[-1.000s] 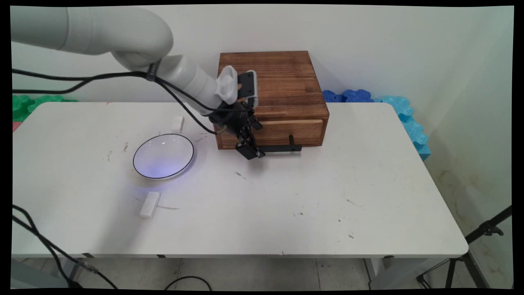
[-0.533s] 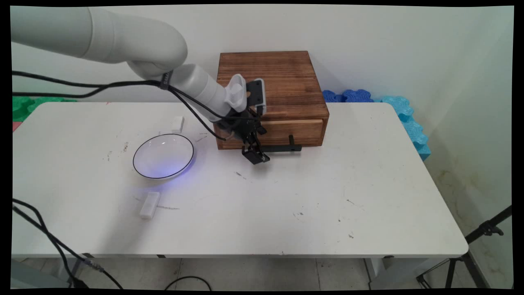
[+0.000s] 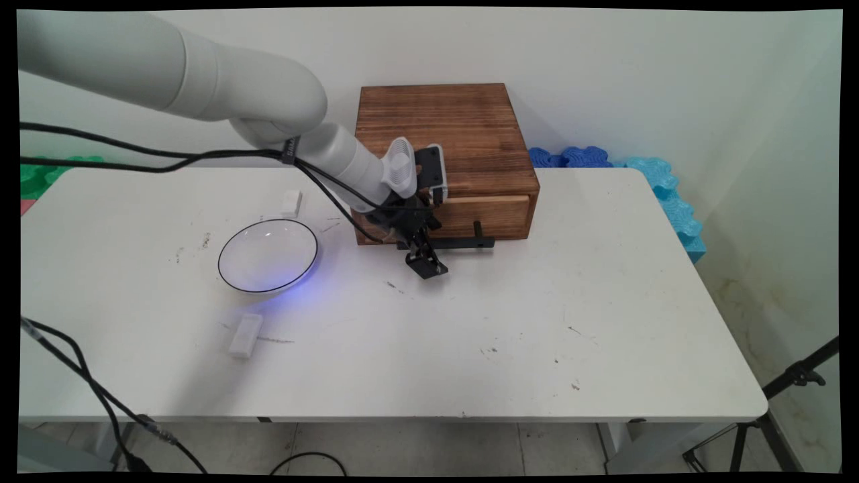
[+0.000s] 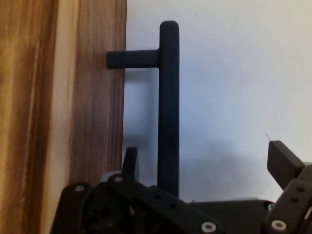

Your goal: Open the drawer

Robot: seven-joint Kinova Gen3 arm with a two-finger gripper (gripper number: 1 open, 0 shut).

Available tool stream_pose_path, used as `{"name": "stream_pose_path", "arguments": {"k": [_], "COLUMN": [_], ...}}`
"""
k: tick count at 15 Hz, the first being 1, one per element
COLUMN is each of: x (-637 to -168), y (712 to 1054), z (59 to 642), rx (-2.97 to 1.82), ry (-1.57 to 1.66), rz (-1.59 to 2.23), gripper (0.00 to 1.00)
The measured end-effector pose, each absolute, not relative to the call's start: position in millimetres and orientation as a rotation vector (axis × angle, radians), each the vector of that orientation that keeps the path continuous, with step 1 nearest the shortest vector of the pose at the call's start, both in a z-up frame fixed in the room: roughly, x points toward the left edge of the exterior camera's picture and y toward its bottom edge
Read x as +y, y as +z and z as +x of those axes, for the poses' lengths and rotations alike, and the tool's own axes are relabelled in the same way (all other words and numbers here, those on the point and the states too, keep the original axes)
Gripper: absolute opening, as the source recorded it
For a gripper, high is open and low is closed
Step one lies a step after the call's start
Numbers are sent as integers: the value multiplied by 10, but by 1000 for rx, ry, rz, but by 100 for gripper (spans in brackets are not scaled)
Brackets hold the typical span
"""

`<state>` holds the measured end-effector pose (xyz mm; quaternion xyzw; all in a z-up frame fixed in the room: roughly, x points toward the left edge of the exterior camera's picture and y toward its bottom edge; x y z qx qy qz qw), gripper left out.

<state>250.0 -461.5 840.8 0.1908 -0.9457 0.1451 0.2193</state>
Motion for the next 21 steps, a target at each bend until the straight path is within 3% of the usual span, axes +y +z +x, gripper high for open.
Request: {"name": "stream_pose_path", "arguments": {"k": [21], "x": [-4562], "y": [8124], "z": [2328], "rx": [-2628], "ry": [352], "rz": [581], "gripper": [100]}}
